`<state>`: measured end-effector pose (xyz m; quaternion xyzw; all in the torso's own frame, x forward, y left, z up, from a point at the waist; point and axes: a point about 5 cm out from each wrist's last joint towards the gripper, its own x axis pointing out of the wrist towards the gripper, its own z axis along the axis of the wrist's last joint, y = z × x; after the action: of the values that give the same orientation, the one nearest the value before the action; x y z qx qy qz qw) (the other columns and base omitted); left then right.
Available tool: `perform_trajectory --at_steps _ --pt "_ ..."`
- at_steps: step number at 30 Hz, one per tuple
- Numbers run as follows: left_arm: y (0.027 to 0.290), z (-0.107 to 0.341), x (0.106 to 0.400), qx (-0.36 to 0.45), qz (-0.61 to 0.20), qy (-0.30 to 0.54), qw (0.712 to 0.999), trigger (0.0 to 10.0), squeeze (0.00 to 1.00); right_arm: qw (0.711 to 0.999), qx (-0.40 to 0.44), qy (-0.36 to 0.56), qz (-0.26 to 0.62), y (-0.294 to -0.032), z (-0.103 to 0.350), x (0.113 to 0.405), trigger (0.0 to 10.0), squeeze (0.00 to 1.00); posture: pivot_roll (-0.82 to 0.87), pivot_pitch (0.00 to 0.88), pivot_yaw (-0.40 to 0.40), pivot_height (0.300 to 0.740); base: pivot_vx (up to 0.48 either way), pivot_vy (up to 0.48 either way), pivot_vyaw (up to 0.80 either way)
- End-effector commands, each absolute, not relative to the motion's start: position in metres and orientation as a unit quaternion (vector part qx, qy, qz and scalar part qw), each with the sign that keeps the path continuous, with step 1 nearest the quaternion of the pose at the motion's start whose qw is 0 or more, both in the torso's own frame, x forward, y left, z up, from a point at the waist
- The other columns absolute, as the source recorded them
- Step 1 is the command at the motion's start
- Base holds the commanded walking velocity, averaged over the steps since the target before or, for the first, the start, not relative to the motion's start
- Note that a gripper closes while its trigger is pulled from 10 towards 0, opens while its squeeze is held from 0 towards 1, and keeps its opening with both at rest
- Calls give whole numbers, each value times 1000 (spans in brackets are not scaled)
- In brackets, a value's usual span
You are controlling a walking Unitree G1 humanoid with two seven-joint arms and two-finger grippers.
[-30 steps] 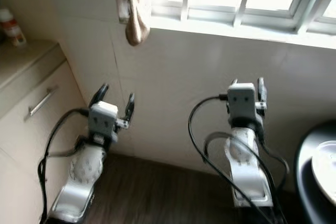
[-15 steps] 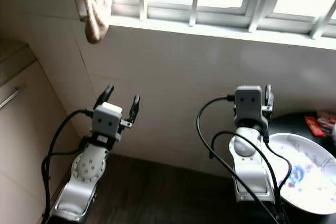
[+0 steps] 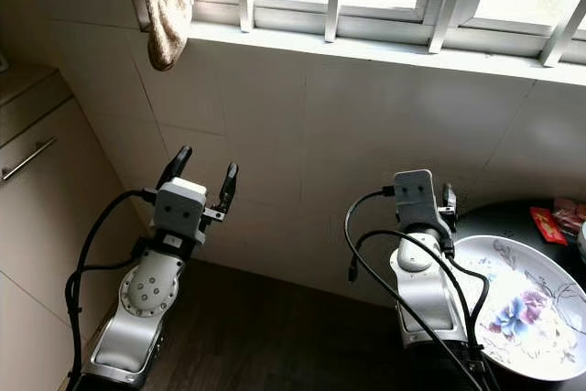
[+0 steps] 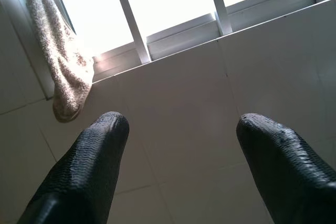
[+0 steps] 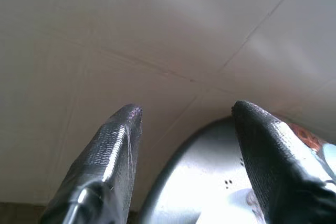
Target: Kitchen organization
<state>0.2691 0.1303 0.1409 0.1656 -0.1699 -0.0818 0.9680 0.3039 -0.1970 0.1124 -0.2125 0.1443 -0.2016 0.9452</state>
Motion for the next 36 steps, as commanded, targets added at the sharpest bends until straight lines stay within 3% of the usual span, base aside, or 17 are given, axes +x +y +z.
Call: perform_trajectory --at_steps 1,13,26,36 --pt "129 141 270 167 -84 -167 968 10000 0 935 -224 160 -223 -204 112 304 10000 0 89 0 -52 740 0 0 0" --pt "129 141 270 168 -85 -165 968 10000 0 917 -92 297 -248 -212 80 295 10000 0 87 0 -52 740 0 0 0" --pt "129 141 270 167 -85 -164 968 10000 0 909 -82 323 -252 -214 78 295 10000 0 87 0 -54 740 0 0 0" --pt "128 140 269 167 -86 -163 969 10000 0 882 -65 370 -284 -223 71 289 10000 0 84 0 -56 740 0 0 0"
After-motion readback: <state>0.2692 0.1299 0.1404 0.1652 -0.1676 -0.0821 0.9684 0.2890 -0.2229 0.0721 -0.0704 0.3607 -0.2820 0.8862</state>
